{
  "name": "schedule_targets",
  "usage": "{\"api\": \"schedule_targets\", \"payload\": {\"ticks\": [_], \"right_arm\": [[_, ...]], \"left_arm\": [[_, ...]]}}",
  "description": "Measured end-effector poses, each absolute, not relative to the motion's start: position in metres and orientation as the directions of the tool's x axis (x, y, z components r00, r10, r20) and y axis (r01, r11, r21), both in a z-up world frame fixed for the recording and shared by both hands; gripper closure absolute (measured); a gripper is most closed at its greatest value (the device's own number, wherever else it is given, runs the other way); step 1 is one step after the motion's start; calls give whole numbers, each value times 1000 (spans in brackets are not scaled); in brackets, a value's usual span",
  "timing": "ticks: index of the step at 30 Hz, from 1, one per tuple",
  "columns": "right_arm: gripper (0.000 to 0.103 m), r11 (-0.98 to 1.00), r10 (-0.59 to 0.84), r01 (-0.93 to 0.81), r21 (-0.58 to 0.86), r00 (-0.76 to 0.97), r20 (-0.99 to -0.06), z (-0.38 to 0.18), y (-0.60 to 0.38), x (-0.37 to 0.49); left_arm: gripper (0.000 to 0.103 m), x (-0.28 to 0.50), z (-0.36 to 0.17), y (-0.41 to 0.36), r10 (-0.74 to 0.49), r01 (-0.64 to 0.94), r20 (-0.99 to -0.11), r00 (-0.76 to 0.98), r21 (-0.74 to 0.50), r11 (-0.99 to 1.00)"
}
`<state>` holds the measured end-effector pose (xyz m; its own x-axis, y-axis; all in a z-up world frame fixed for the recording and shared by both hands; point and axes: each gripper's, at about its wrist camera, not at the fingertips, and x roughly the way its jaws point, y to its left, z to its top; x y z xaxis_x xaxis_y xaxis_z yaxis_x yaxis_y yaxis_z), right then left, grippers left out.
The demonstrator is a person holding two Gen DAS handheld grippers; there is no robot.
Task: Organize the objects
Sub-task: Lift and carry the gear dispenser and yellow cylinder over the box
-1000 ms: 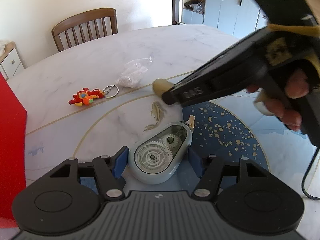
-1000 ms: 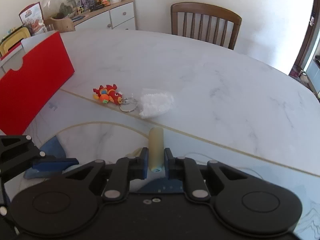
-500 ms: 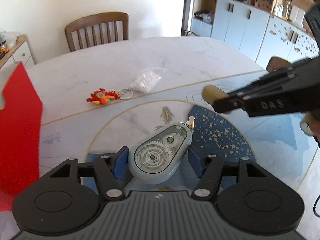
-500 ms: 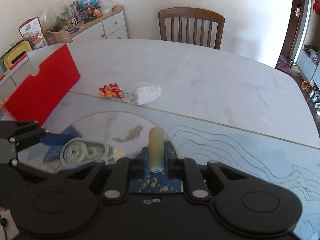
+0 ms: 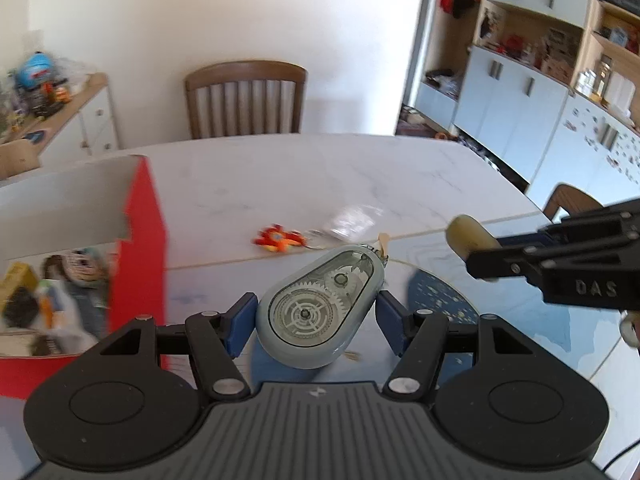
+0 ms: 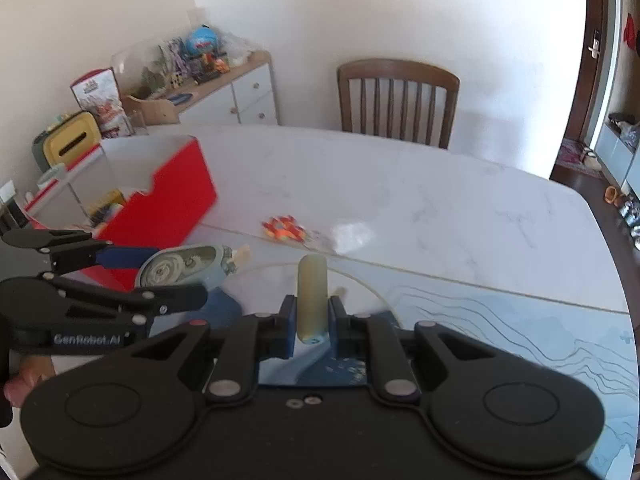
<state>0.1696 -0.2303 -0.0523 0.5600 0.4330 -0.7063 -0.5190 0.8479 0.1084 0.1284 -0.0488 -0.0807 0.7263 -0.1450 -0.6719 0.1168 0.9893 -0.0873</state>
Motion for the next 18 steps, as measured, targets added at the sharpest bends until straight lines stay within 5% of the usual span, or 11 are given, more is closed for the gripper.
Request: {"api": "schedule_targets", "payload": {"ticks": [18], "right_arm": [[89,802,499,-590,94,575,-648,-11,-114,136]], "left_arm": [[39,103,-24,74,-47,-19,-601,798,-103,994]]}}
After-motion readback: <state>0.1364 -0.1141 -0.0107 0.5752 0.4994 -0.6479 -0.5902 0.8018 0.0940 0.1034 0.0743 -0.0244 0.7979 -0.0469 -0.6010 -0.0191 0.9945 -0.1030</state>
